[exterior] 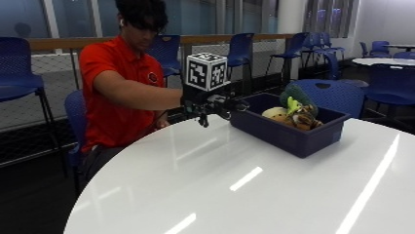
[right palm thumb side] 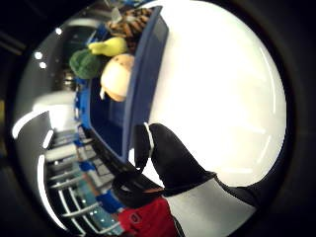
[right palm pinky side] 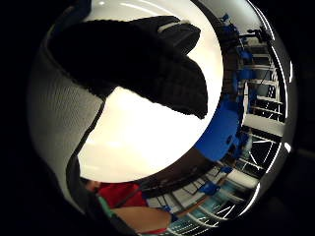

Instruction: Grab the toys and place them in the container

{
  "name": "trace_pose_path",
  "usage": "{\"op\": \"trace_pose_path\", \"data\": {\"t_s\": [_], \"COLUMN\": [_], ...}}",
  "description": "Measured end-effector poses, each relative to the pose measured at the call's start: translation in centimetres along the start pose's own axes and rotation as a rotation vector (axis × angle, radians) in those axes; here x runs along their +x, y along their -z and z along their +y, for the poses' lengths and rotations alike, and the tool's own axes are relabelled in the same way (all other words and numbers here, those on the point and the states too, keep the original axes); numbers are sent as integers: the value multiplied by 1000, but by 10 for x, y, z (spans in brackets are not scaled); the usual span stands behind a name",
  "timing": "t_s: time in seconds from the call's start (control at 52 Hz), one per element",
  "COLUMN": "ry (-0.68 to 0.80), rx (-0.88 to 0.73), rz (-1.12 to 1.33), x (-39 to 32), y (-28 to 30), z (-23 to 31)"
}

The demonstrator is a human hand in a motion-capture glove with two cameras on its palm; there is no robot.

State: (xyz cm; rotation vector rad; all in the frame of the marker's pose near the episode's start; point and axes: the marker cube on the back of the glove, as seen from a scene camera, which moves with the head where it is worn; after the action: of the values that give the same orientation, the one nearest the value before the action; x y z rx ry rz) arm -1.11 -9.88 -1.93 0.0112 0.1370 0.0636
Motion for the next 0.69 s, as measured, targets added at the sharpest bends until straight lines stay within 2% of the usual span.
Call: {"op": "trace_pose_path", "data": {"t_s": [0.692], "ry": [-143], "rx": [16], "rz": [-23], "x": [94], "y": [5], "z": [37]}}
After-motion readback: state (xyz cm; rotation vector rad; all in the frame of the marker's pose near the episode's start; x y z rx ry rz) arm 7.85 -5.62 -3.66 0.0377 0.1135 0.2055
